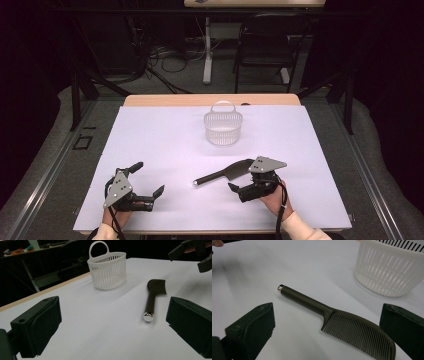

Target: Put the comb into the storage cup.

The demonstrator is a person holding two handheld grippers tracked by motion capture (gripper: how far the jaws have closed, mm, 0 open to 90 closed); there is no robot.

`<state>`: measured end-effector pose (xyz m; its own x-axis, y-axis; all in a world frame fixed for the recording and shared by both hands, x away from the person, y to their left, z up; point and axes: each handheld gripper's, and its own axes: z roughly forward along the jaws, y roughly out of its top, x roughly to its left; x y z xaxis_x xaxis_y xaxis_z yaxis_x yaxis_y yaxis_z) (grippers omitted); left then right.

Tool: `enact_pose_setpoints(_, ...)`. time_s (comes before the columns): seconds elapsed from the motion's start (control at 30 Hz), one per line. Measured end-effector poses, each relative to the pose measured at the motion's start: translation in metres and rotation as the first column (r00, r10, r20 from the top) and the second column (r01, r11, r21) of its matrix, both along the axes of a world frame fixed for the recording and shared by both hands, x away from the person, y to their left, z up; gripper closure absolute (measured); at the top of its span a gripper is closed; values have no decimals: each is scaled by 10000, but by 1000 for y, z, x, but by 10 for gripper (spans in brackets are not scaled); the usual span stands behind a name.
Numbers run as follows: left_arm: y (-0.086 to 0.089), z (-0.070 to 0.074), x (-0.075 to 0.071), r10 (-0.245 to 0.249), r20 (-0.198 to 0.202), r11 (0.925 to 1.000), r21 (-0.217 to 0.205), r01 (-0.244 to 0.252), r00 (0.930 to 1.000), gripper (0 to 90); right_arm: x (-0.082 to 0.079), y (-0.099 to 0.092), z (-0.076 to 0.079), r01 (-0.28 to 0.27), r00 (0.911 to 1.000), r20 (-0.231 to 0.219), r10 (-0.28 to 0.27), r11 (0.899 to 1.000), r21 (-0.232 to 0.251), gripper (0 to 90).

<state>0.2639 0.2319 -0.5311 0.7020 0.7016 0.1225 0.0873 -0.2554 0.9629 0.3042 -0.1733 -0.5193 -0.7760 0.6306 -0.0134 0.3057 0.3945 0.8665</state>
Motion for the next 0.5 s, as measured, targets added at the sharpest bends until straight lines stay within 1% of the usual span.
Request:
enact_pose_setpoints(0.1, 0, 1, 0, 109, 67, 9999, -63, -108, 9999, 0, 2, 4, -1, -83, 10000, -54, 83, 9999, -69, 0)
enact_pose_setpoints(0.17, 1, 1, 0, 144, 24, 9999, -65, -144, 9999, 0, 4, 10, -2, -198, 9997, -168, 195, 9997, -156, 0)
enact_pose_setpoints(0.3, 1, 0, 0, 149, 18, 9999, -57, -149, 9999, 0, 6, 14, -2, -280, 9992, -288, 275, 9995, -165, 0)
enact_pose_setpoints(0.33, 1, 0, 0, 158, -1, 9998, -76, -158, 9999, 0, 8, 18, -2, -330, 9987, -384, 322, 9993, -181, 0)
enact_pose_setpoints(0.43, 1, 0, 0, 162, -46, 9998, -111, -162, 9999, 1, 9, 21, -3, -364, 9986, -386, 355, 9991, -228, 0)
enact_pose_setpoints(0.5, 1, 0, 0, 150, -93, 9998, -127, -151, 9998, 0, 10, 25, -3, -458, 9979, -462, 447, 9987, -237, 0)
